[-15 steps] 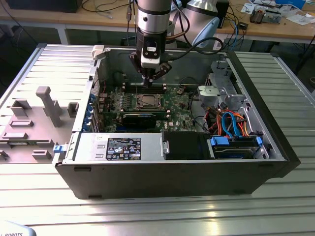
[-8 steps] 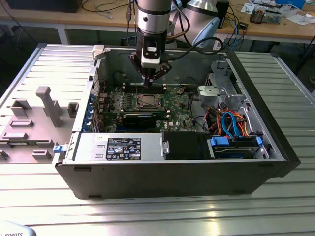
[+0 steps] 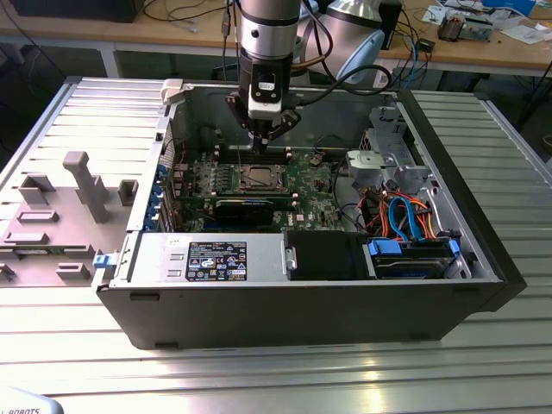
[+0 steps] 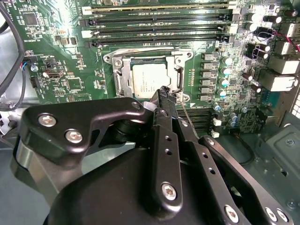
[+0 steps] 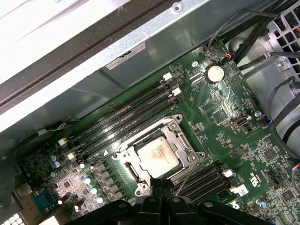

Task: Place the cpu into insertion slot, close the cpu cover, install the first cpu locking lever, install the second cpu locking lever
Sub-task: 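Install the first cpu locking lever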

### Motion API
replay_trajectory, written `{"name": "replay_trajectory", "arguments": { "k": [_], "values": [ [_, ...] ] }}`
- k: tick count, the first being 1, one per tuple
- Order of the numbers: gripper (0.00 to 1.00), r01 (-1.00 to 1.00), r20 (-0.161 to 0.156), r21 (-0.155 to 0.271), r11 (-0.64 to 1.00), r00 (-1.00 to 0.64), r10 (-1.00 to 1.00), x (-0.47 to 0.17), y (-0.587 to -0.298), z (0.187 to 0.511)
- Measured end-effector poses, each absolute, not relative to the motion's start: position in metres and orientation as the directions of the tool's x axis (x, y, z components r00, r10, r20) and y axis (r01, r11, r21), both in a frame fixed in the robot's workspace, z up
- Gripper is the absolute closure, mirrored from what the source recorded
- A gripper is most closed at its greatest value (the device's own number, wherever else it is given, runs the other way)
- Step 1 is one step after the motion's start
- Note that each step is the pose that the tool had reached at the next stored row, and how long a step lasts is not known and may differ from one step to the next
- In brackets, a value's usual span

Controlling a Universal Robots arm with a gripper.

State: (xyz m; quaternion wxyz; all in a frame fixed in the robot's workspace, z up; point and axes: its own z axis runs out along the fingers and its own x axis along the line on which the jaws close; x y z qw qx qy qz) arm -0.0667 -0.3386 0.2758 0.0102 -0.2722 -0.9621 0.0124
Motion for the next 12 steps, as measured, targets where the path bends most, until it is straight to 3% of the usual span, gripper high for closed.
{"name": "replay_trajectory", "arguments": {
  "k": [12],
  "values": [
    [0.89, 0.433, 0.014, -0.027, 0.901, -0.901, 0.433, -0.0665, -0.3385, 0.2758]
  ]
}}
